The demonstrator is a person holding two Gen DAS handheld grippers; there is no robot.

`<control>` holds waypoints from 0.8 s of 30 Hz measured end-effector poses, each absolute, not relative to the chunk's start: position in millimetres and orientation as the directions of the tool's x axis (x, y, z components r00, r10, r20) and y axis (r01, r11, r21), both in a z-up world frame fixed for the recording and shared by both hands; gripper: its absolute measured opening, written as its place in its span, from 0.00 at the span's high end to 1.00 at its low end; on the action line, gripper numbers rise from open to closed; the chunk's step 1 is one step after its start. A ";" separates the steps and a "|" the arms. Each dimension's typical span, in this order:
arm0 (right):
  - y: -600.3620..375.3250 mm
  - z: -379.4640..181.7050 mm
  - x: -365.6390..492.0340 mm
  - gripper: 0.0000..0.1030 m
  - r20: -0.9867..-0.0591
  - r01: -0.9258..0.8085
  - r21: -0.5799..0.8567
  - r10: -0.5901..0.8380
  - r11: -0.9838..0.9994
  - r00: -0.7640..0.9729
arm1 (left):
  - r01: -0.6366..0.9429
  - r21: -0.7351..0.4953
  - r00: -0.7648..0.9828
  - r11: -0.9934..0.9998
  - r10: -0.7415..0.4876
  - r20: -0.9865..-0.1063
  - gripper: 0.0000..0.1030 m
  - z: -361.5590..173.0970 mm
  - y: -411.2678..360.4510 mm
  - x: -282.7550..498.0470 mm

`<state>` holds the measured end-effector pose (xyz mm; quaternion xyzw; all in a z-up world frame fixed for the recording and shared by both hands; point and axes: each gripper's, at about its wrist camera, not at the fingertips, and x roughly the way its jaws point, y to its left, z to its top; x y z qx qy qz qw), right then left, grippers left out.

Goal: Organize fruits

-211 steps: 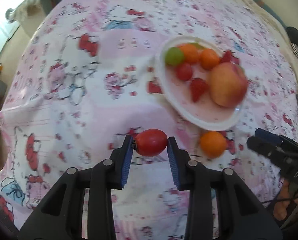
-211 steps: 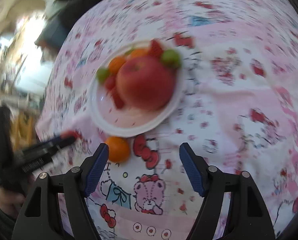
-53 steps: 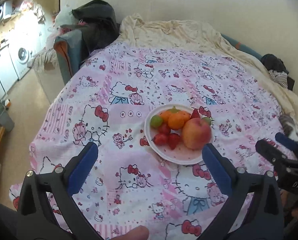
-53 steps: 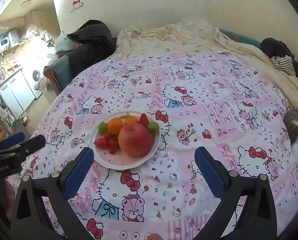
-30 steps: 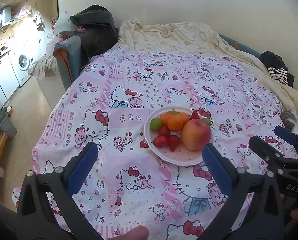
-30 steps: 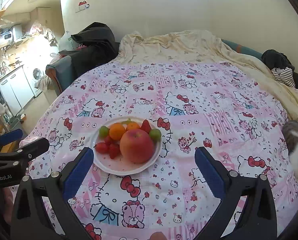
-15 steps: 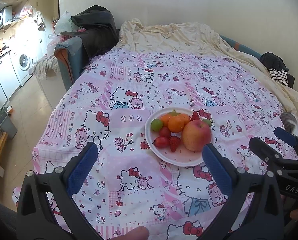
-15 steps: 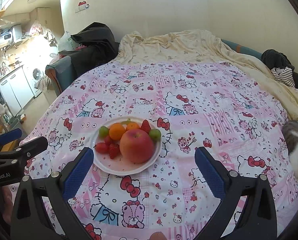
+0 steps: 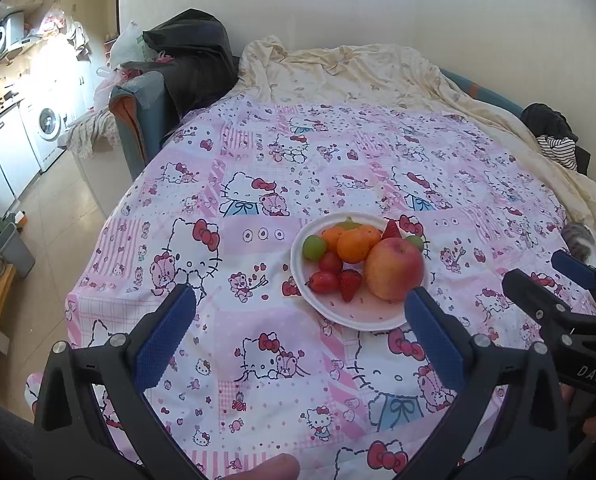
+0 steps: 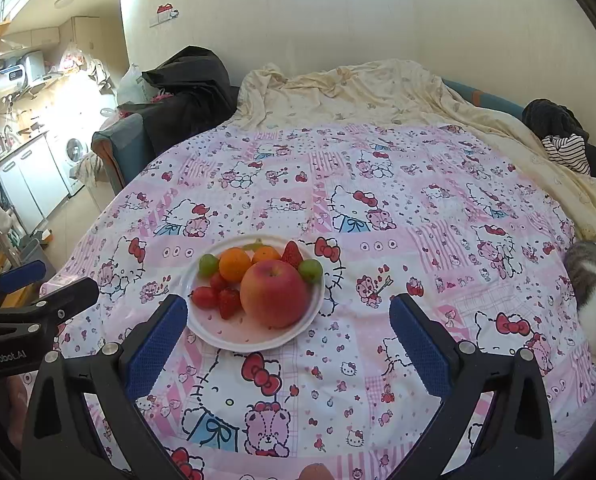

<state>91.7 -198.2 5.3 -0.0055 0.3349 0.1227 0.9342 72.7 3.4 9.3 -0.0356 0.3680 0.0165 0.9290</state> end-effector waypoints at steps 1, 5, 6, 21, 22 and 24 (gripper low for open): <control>-198.2 5.7 91.6 0.00 -0.626 -0.233 0.072 0.225 0.970 0.746 | -0.056 -0.054 0.728 0.997 0.004 -0.686 0.00 9.2 3.5 72.7; -198.2 6.0 91.5 0.00 -0.626 -0.232 0.073 0.225 0.970 0.746 | -0.055 -0.053 0.726 0.997 0.004 -0.688 0.00 8.4 3.0 72.5; -198.0 6.3 91.4 0.00 -0.627 -0.231 0.073 0.225 0.970 0.746 | -0.056 -0.053 0.725 0.997 0.004 -0.688 0.00 8.3 2.9 72.8; -198.4 5.9 91.7 0.00 -0.626 -0.232 0.074 0.226 0.970 0.746 | -0.058 -0.058 0.725 0.997 0.002 -0.688 0.00 7.2 2.1 74.4; -198.1 6.3 91.7 0.00 -0.626 -0.232 0.073 0.225 0.970 0.746 | -0.058 -0.057 0.725 0.997 0.003 -0.688 0.00 7.2 2.2 74.3; -198.4 6.0 91.6 0.00 -0.626 -0.232 0.074 0.226 0.970 0.746 | -0.057 -0.058 0.725 0.997 0.002 -0.689 0.00 7.1 2.1 74.3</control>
